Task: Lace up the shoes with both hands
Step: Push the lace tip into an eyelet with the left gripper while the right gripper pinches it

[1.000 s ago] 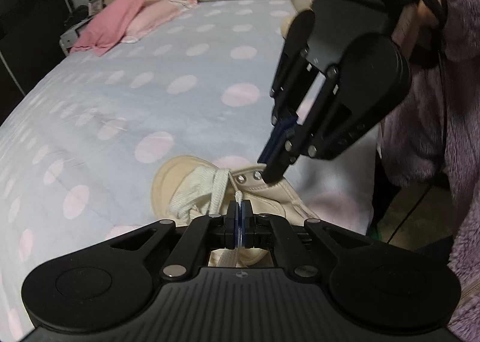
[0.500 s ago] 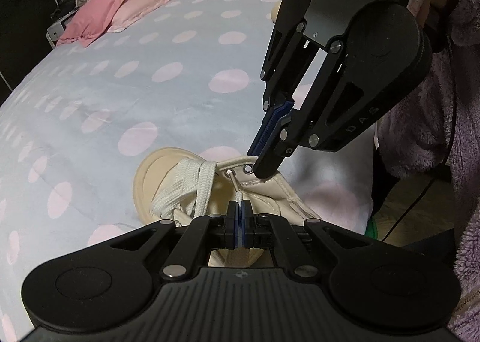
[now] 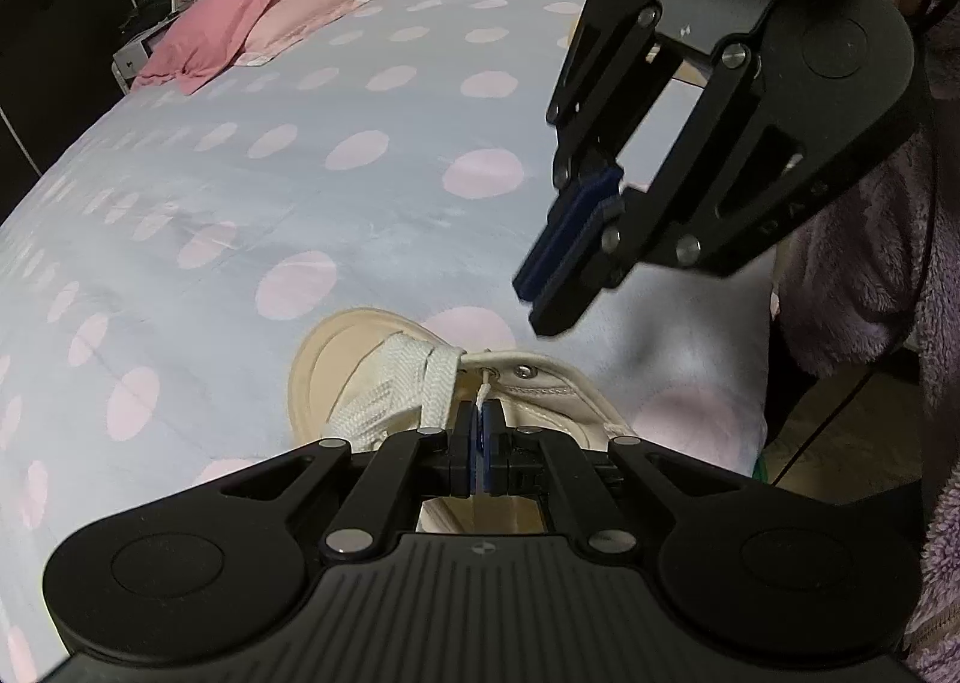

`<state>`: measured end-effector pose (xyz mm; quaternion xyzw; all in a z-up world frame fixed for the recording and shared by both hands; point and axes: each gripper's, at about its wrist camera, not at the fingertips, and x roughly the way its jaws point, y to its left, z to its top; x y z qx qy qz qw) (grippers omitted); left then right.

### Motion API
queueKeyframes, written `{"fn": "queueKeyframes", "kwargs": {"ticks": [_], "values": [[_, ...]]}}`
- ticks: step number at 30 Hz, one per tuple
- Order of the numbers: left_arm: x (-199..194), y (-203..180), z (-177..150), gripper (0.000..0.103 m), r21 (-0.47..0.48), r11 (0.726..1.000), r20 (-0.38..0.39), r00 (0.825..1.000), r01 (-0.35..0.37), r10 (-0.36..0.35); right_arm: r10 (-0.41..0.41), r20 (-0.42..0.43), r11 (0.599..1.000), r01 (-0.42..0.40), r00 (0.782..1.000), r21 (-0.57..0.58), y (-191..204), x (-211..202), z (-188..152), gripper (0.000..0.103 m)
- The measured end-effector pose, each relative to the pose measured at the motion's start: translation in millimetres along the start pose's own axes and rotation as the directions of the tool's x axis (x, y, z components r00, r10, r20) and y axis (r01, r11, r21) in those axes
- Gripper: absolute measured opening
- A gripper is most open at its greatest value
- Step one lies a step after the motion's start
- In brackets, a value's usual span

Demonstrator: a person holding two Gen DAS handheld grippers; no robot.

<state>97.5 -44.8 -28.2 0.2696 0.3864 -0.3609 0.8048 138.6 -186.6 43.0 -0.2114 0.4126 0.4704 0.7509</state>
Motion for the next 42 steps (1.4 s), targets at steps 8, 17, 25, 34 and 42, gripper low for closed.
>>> {"fn": "queueKeyframes", "kwargs": {"ticks": [8,17,25,34,42], "values": [[2.3,2.0,3.5,0.000,-0.002,1.000,0.003,1.000,0.007,-0.007,-0.092,-0.003,0.961,0.088,0.996,-0.262,19.7,11.9,-8.4,0.014],[3.2,6.5,4.9,0.000,-0.012,1.000,0.001,1.000,0.027,-0.027,-0.202,0.039,0.784,0.185,0.979,-0.592,46.8,32.8,-19.2,0.013],[1.1,8.1,4.5,0.000,-0.015,0.999,0.008,0.999,0.038,-0.038,-0.194,0.031,0.718,0.164,0.980,-0.676,55.3,43.8,-19.4,0.009],[-19.0,7.6,-3.8,0.020,-0.049,0.998,0.050,0.998,0.038,-0.036,-0.190,0.008,0.795,0.158,0.982,-0.586,49.4,38.0,-13.3,0.003],[-47.1,8.6,-24.4,0.028,-0.101,0.995,0.076,0.997,-0.013,0.021,-0.256,0.013,0.834,0.228,0.967,-0.502,43.5,20.1,-24.9,0.003]]}}
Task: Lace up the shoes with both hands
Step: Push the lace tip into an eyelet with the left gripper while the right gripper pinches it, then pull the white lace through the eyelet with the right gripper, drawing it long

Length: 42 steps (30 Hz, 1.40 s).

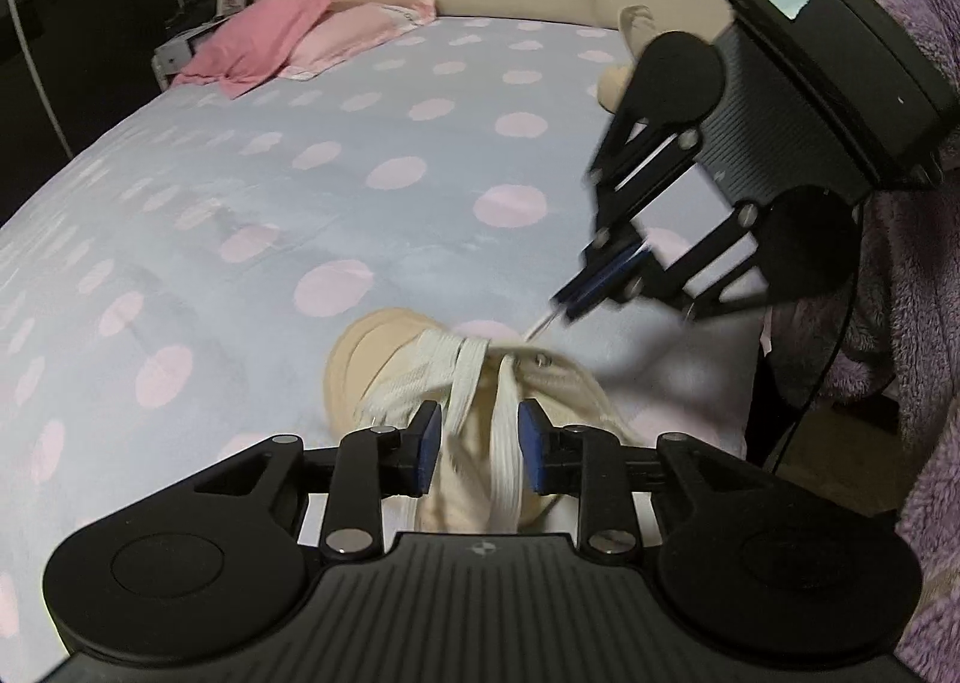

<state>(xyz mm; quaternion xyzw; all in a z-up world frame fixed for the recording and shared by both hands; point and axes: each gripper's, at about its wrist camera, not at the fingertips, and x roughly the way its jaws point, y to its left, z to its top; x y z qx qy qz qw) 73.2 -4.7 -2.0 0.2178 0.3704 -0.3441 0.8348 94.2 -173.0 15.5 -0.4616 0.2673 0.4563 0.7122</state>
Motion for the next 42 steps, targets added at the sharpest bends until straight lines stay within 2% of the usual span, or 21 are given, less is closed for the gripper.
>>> {"fn": "queueKeyframes", "kwargs": {"ticks": [6,14,22,25,27,35,42], "values": [[-12.3,0.1,-9.6,0.028,-0.019,1.000,0.005,1.000,-0.019,0.019,-0.083,-0.062,0.994,0.087,0.995,0.071,2.3,-22.2,-26.9,0.003],[-16.9,3.1,-9.0,0.028,-0.033,0.999,0.007,1.000,-0.018,0.018,-0.140,-0.133,0.970,0.163,0.981,0.179,6.3,-64.9,-63.2,0.003],[-3.2,2.3,-8.1,0.026,-0.044,0.999,-0.034,0.999,-0.028,0.026,-0.204,-0.191,0.934,0.249,0.960,0.254,-16.5,-98.7,-82.8,0.003],[4.0,4.6,-6.4,0.016,-0.067,0.997,-0.046,0.998,-0.033,0.030,-0.218,-0.197,0.928,0.265,0.956,0.261,-17.2,-104.5,-86.2,0.003],[6.9,5.4,-6.7,0.013,-0.068,0.996,-0.064,0.997,-0.054,0.050,-0.227,-0.199,0.926,0.275,0.953,0.259,-17.1,-107.2,-86.9,0.003],[3.1,10.2,-11.3,0.013,-0.084,0.994,-0.077,0.995,-0.075,0.069,-0.253,-0.237,0.909,0.314,0.938,0.273,-21.0,-119.3,-97.2,0.003],[-3.5,12.6,-10.8,0.013,-0.118,0.992,-0.044,0.998,-0.053,0.048,-0.268,-0.195,0.901,0.317,0.943,0.295,-26.5,-122.1,-84.8,0.003]]}}
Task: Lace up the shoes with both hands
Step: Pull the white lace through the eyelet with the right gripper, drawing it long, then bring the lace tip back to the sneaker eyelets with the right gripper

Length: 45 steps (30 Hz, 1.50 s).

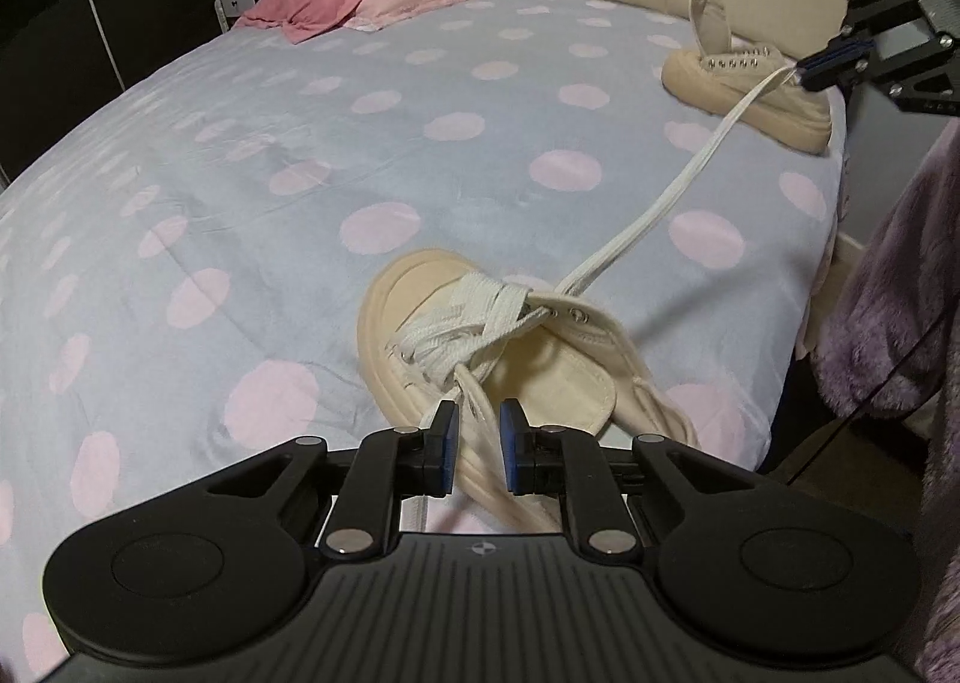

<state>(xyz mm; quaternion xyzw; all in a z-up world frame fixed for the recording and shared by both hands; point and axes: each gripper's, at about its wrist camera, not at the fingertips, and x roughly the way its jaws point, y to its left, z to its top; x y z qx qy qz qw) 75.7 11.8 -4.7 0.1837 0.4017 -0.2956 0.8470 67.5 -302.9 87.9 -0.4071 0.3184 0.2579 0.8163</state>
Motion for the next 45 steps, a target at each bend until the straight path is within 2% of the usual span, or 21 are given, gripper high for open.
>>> {"fn": "queueKeyframes", "kwargs": {"ticks": [4,11,20,24,31,34,36,37,38,39,40,45], "values": [[-4.7,2.3,2.8,0.013,-0.025,0.999,0.028,0.999,0.023,-0.022,0.018,0.034,0.999,-0.017,0.999,-0.029,3.3,3.7,17.0,0.003],[-4.8,1.0,8.3,0.013,-0.023,1.000,0.017,1.000,0.017,-0.017,0.106,0.084,0.985,-0.092,0.991,-0.148,26.0,17.4,50.4,0.003],[-5.7,6.9,10.4,0.013,-0.042,0.999,0.020,1.000,0.022,-0.021,0.238,0.094,0.917,-0.192,0.967,-0.349,69.5,50.1,95.0,0.003],[-3.9,10.8,11.0,0.013,-0.053,0.998,0.013,1.000,0.024,-0.024,0.282,0.090,0.894,-0.228,0.955,-0.385,78.5,70.1,112.2,0.003],[-1.2,18.3,14.1,0.015,-0.096,0.994,0.009,0.998,0.059,-0.059,0.368,0.111,0.889,-0.315,0.923,-0.333,79.9,95.1,130.9,0.004],[2.4,19.0,13.4,0.025,-0.105,0.993,-0.005,0.998,0.063,-0.064,0.389,0.113,0.889,-0.341,0.914,-0.306,79.6,102.0,133.6,0.005],[3.7,19.1,12.7,0.027,-0.111,0.991,-0.012,0.998,0.068,-0.069,0.402,0.115,0.891,-0.359,0.908,-0.279,78.2,105.4,135.0,0.007],[4.0,19.0,12.5,0.027,-0.114,0.991,-0.014,0.997,0.070,-0.072,0.402,0.119,0.895,-0.362,0.908,-0.260,76.7,106.3,135.7,0.014],[4.3,19.0,12.3,0.027,-0.117,0.991,-0.016,0.997,0.072,-0.074,0.397,0.125,0.901,-0.359,0.909,-0.244,75.7,106.7,136.1,0.028],[4.5,18.9,12.0,0.027,-0.119,0.990,-0.018,0.997,0.073,-0.075,0.391,0.132,0.906,-0.356,0.911,-0.229,74.8,107.0,136.3,0.035],[4.6,18.6,11.9,0.027,-0.120,0.990,-0.018,0.997,0.072,-0.075,0.384,0.139,0.912,-0.351,0.913,-0.215,73.2,107.3,136.1,0.038],[3.6,16.7,12.2,0.027,-0.114,0.990,-0.019,0.997,0.079,-0.081,0.373,0.158,0.925,-0.352,0.914,-0.146,63.7,106.3,136.7,0.037]]}}
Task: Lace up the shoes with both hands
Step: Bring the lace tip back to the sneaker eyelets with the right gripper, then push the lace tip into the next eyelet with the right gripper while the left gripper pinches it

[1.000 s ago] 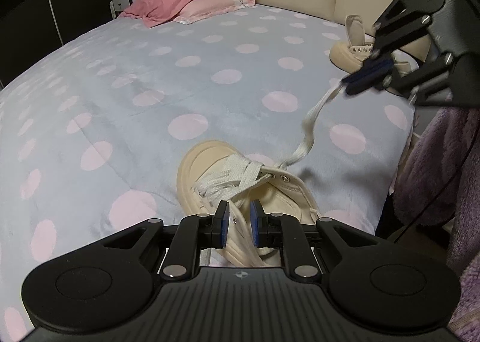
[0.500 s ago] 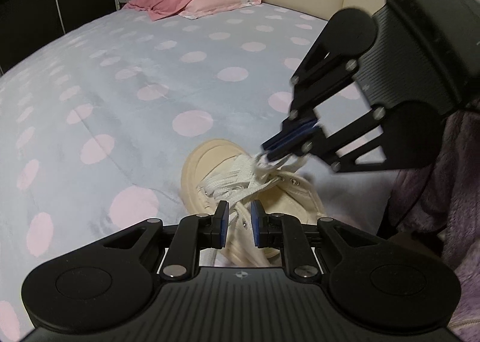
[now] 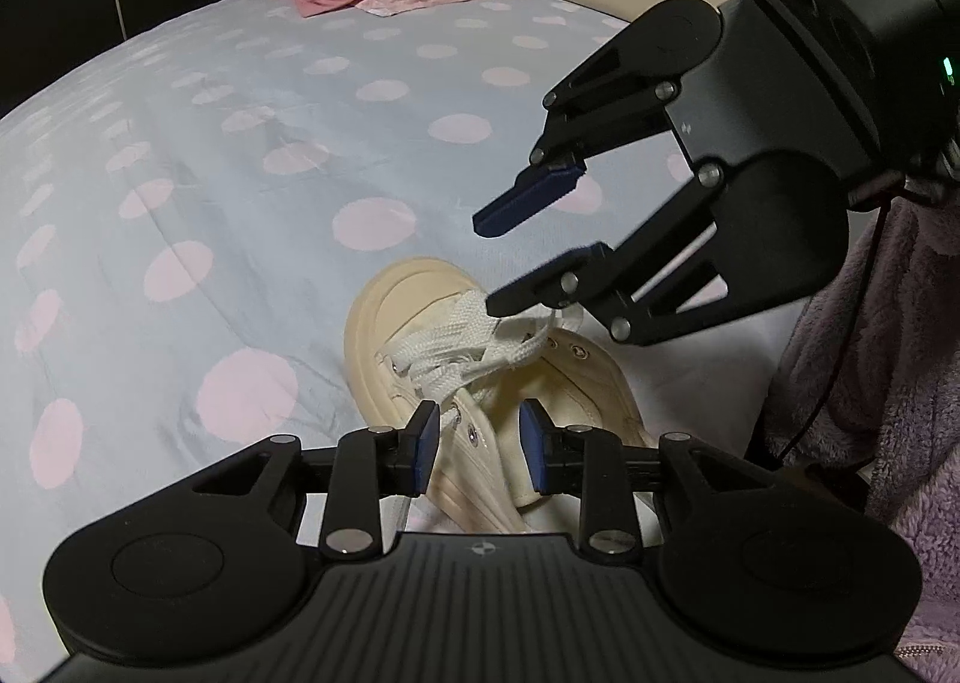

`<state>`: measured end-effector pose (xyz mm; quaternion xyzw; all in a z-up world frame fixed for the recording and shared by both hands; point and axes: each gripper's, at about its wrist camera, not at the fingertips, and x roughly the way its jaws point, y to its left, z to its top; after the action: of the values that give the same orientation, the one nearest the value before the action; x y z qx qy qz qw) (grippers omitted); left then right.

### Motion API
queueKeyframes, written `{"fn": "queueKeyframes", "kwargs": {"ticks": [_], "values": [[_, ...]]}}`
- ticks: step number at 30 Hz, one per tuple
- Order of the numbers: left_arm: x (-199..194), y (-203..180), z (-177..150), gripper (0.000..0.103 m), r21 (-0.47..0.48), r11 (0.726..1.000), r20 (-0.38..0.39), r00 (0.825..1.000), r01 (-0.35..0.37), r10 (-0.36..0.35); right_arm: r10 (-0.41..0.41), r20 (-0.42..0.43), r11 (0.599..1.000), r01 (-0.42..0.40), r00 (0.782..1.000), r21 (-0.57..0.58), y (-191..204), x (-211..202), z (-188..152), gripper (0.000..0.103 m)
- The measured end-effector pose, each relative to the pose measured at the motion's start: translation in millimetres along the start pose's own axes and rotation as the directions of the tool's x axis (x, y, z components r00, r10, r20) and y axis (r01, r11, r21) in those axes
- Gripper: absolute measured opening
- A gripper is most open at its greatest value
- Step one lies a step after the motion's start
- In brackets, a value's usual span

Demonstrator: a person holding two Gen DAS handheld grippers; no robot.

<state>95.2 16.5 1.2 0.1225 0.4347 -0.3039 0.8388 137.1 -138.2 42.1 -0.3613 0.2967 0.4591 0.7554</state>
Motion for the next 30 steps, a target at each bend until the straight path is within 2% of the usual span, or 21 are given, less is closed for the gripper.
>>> {"fn": "queueKeyframes", "kwargs": {"ticks": [2,7,11,15,18,20,22,30], "values": [[-0.1,-1.7,-0.1,0.027,0.007,1.000,-0.003,1.000,0.004,-0.004,0.025,0.014,0.999,-0.025,1.000,0.049,-4.9,-3.5,0.8,0.036],[1.9,-3.7,-1.3,0.019,0.016,1.000,-0.020,1.000,-0.008,0.009,0.087,0.053,0.992,-0.091,0.995,0.082,-5.6,-17.5,3.1,0.036],[2.2,-4.1,-0.5,0.015,0.014,1.000,-0.027,0.999,-0.016,0.016,0.142,0.078,0.989,-0.144,0.987,0.031,2.9,-26.4,1.8,0.036],[1.4,-6.9,-1.2,0.014,0.027,1.000,-0.029,1.000,-0.011,0.012,0.157,0.067,0.987,-0.155,0.985,-0.044,14.9,-22.1,0.9,0.036],[2.5,-6.7,-2.5,0.012,0.034,0.999,-0.035,0.999,-0.011,0.012,0.151,0.045,0.986,-0.147,0.988,-0.078,19.7,-17.4,-1.3,0.026],[3.5,-5.6,-3.1,0.011,0.030,0.999,-0.039,0.999,-0.011,0.012,0.145,0.030,0.987,-0.142,0.989,-0.081,20.0,-14.2,-2.6,0.012],[3.6,-4.4,-3.3,0.010,0.025,1.000,-0.040,0.999,-0.011,0.012,0.149,0.023,0.986,-0.146,0.989,-0.077,19.4,-12.1,-2.5,0.006],[2.5,2.6,-5.3,0.008,-0.004,1.000,-0.037,0.999,-0.005,0.005,0.213,-0.023,0.976,-0.214,0.977,-0.045,25.1,-9.5,-0.9,0.003]]}}
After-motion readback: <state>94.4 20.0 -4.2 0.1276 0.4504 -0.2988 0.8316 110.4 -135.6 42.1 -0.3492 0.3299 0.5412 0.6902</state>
